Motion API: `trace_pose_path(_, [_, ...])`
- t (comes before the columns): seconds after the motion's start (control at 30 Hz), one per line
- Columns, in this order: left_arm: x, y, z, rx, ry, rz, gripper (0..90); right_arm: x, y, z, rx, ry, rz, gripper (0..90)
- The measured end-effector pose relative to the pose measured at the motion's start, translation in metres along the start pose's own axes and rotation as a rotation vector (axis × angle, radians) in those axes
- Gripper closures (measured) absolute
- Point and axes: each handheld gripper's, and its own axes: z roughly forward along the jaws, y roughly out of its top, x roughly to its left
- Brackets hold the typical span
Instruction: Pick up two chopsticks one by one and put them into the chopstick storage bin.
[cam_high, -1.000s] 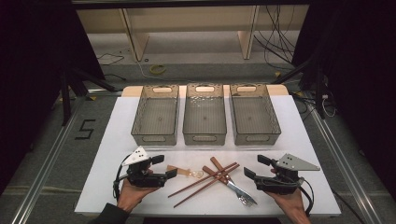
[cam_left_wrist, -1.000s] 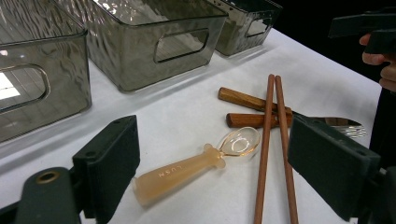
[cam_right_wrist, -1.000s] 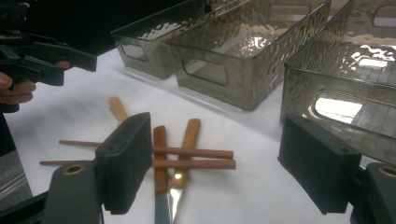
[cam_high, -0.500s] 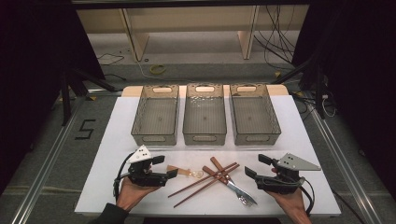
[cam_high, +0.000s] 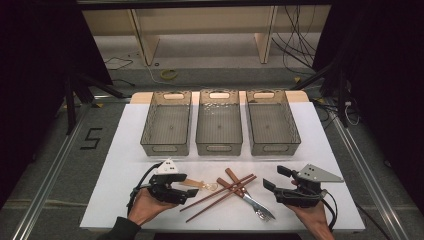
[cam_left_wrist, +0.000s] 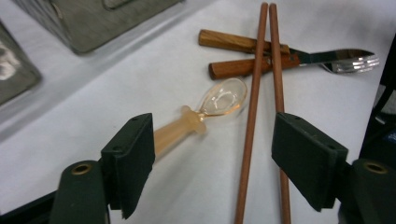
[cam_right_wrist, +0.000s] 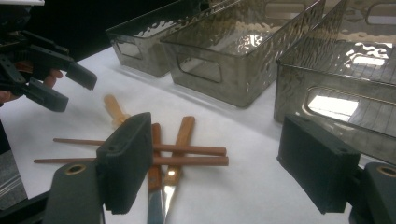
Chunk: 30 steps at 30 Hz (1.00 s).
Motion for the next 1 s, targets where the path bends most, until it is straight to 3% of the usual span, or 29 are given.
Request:
trace_pose_path(0.2, [-0.008, 0.004, 0.012, 0.100, -0.031, 0.034, 36.6, 0.002, 0.001, 0.001, 0.008, 0.003, -0.003, 27.2])
trace_pose_path(0.37, [-0.013, 0.008, 0.023, 0.156, -0.054, 0.063, 42.9, 0.005, 0.002, 0.003, 0.014, 0.009, -0.014, 27.2])
trace_pose_path(0.63, [-0.019, 0.016, 0.036, 0.233, -0.091, 0.100, 53.8, 0.004, 0.001, 0.003, 0.025, 0.001, -0.013, 27.4])
trace_pose_path(1.0, [-0.022, 0.023, 0.050, 0.301, -0.088, 0.133, 64.6, 0.005, 0.001, 0.004, 0.030, 0.006, -0.015, 27.4])
